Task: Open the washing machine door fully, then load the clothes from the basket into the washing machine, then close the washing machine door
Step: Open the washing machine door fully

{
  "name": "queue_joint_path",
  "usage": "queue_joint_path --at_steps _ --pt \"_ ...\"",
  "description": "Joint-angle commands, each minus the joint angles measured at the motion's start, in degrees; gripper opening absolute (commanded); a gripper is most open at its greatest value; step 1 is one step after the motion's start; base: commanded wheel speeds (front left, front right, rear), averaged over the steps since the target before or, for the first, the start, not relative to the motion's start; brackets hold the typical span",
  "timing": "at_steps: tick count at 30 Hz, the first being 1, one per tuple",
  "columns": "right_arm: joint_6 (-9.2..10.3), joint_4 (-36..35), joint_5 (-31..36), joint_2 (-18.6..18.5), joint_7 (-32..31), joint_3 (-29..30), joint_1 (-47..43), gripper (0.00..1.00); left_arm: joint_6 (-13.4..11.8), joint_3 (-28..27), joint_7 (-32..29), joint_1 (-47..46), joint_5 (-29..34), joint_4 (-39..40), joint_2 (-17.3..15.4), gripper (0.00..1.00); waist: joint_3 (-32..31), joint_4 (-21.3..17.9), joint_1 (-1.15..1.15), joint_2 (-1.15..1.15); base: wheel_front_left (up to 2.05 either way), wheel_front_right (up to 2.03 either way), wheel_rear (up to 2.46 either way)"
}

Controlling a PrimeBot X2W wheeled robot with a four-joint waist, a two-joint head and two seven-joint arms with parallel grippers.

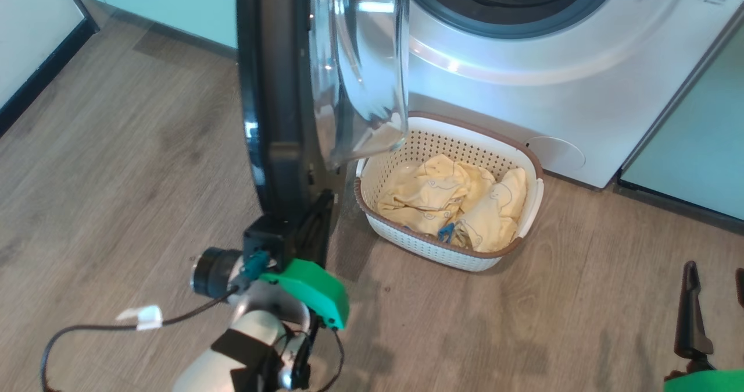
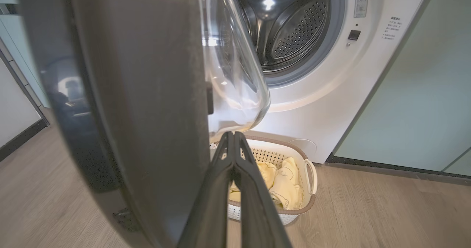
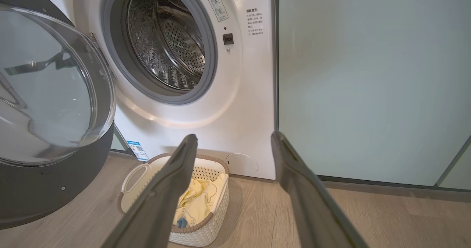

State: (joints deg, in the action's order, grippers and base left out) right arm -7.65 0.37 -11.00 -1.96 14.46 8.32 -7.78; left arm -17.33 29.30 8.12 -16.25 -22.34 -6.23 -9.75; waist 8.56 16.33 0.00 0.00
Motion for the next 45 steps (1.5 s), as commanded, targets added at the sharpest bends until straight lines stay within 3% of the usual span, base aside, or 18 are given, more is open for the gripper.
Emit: queue_joint_path --at_steps 1,18,35,45 --pt "0.16 -1.8 0.6 -0.9 0.5 -1.1 1.7 1.00 -0.6 -3.2 0.7 -1.1 -0.1 2.2 -1.6 0.00 0.1 0.1 0.00 0.00 0.00 0.00 0.00" --pt "0.16 -2.0 0.8 -0.9 0.5 -0.7 1.9 1.00 -6.0 -12.8 2.2 3.3 -2.8 3.6 -7.1 0.00 1.0 0.4 0.00 0.00 0.00 0.00 0.00" --pt "0.16 -1.7 1.0 -0.9 0.5 -0.5 2.3 1.00 -6.9 -18.6 3.1 0.7 -5.6 -2.0 -9.8 0.00 2.1 -0.3 0.00 0.00 0.00 0.00 0.00" --pt "0.16 -1.3 1.2 -0.9 0.5 -0.4 2.1 1.00 -5.7 -21.2 4.4 -3.3 -7.2 -8.7 -11.3 0.00 2.6 0.3 0.00 0.00 0.00 0.00 0.00"
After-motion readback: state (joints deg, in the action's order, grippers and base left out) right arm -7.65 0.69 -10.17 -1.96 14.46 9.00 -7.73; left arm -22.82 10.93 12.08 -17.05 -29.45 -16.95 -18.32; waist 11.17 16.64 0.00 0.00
